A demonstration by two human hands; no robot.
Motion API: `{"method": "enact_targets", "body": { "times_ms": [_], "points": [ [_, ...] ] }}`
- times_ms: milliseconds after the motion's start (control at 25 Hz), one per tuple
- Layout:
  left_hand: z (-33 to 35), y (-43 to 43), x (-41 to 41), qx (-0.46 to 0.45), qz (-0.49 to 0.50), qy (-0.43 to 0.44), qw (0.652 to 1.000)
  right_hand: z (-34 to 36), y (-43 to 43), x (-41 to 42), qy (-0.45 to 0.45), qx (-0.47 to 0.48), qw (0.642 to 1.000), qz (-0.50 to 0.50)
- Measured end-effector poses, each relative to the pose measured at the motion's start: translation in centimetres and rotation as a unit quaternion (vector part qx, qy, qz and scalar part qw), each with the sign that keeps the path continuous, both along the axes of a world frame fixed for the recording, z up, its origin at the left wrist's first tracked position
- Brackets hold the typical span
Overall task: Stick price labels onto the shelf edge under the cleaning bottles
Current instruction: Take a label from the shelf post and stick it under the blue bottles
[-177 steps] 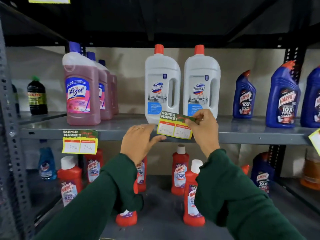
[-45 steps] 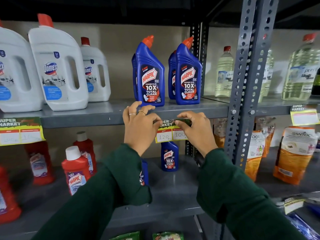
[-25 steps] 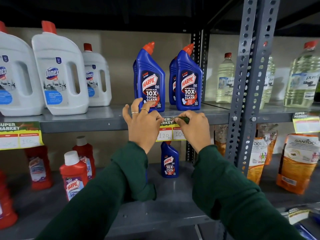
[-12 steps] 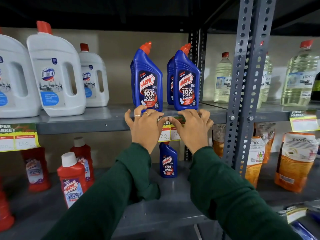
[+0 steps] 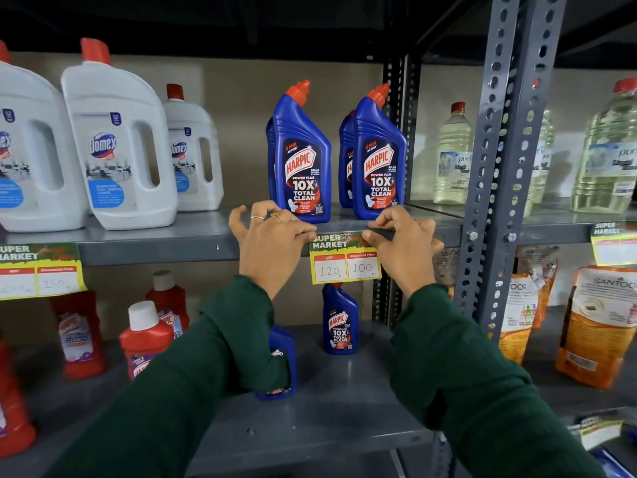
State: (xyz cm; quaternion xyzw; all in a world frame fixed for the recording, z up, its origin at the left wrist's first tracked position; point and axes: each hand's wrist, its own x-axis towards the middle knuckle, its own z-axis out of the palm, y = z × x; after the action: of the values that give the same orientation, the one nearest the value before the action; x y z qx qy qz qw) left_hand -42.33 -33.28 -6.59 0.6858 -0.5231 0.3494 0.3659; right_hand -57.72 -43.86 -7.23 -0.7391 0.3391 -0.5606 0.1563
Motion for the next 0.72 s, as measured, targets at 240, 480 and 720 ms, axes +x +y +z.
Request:
{"method": "enact_targets", "body": {
  "times_ms": [240,480,720],
  "points": [
    [0.3,0.1,0.2,0.015,-0.007,-0.006,1.000,0.1,-0.4,-0.6,-0.008,0.026,1.000,0.012],
    [0.2,-0.2,0.2,-0.004,-0.027,0.004,1.000,-0.4,-0.2,-0.1,-0.007,-0.012,0.999,-0.035],
    [-0.3,-0.2,0.6,0.023,-0.023,-0.050,0.998,-0.8,0.0,0.3,0.022,0.002,0.996,-0.083]
  ]
}}
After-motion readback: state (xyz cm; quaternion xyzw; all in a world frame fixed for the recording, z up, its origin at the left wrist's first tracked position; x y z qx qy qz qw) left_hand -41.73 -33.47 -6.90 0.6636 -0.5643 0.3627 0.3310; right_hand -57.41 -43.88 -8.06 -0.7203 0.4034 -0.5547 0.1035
